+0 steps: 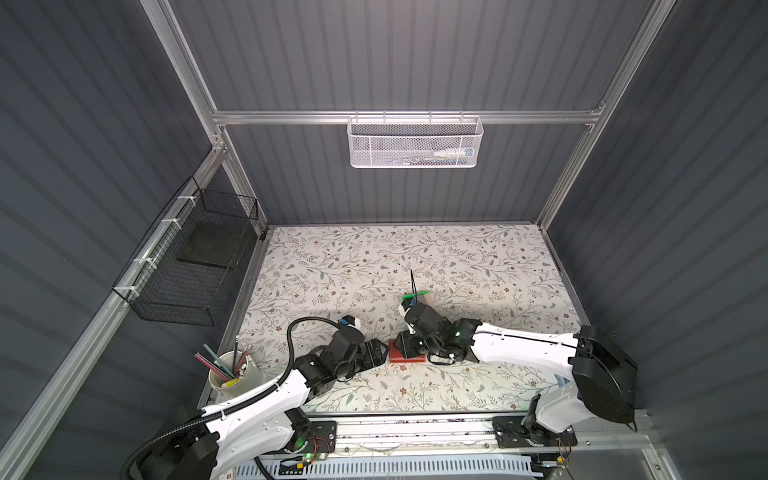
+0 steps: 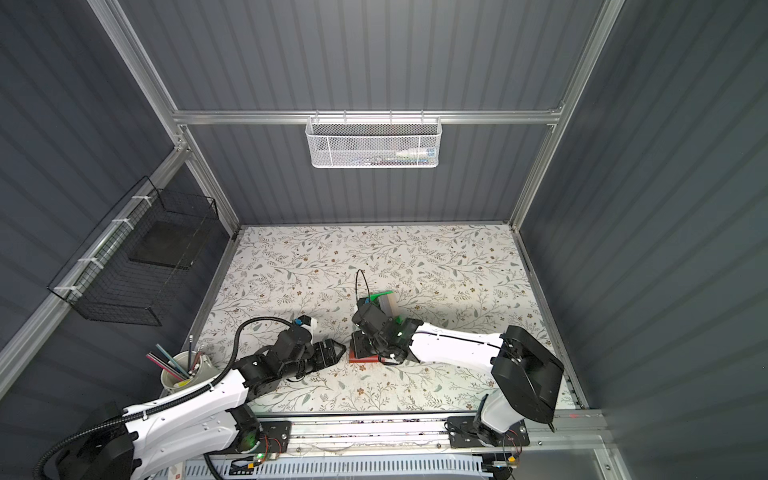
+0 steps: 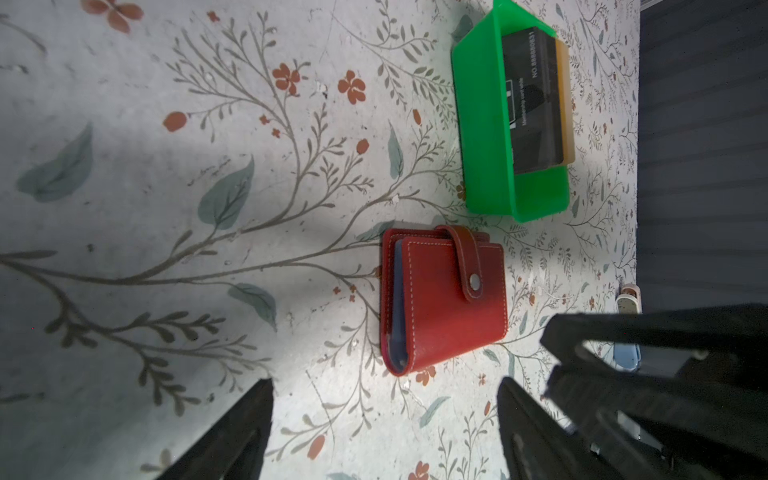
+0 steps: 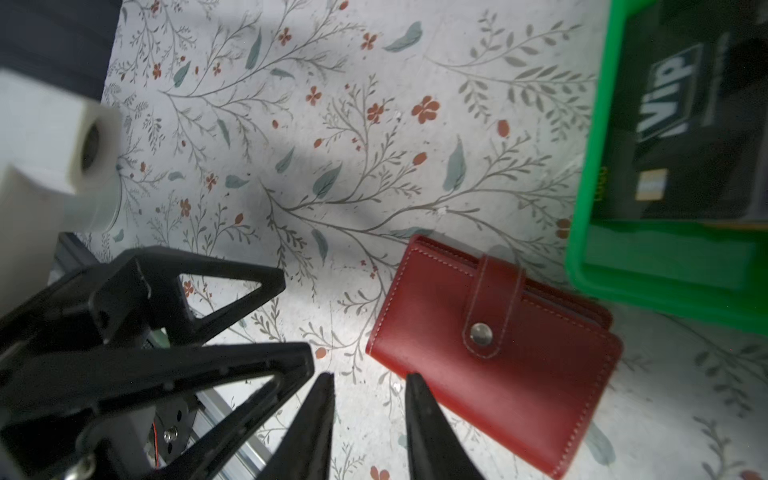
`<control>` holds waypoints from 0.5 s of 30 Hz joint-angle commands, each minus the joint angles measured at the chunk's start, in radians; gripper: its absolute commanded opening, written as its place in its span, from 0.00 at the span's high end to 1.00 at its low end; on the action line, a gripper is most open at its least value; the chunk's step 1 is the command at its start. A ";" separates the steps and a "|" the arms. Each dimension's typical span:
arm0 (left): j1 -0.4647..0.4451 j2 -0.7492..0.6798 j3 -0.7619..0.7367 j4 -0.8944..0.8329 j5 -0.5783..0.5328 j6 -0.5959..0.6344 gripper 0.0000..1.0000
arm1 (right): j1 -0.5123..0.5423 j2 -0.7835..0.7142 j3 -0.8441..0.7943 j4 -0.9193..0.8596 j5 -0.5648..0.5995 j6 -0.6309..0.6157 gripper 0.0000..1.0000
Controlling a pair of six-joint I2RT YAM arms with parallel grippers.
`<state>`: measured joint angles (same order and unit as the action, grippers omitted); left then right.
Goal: Put the credit cards into the card holder
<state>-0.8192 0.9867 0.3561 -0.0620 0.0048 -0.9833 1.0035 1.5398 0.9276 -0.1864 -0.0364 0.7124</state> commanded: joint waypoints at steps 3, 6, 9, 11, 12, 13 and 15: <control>-0.013 0.006 -0.042 0.061 0.018 -0.035 0.17 | -0.045 0.077 0.035 -0.006 -0.013 -0.045 0.63; -0.027 0.003 -0.055 0.087 0.020 -0.049 0.18 | -0.073 0.118 0.060 -0.005 -0.023 -0.044 0.61; -0.043 0.018 -0.061 0.102 0.020 -0.055 0.19 | -0.095 0.152 0.082 -0.007 -0.031 -0.035 0.60; -0.052 0.033 -0.066 0.117 0.021 -0.058 0.19 | -0.101 0.166 0.089 -0.004 -0.043 -0.034 0.57; -0.056 0.040 -0.068 0.127 0.021 -0.061 0.19 | -0.103 0.171 0.091 0.000 -0.049 -0.033 0.55; -0.058 0.044 -0.070 0.135 0.022 -0.063 0.19 | -0.104 0.174 0.089 0.003 -0.055 -0.031 0.52; -0.064 0.049 -0.075 0.153 0.019 -0.067 0.20 | -0.103 0.171 0.079 0.010 -0.060 -0.019 0.50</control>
<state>-0.8761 1.0283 0.2962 0.0521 0.0193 -1.0332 0.8989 1.7092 0.9951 -0.1795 -0.0757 0.6907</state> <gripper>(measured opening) 0.805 0.497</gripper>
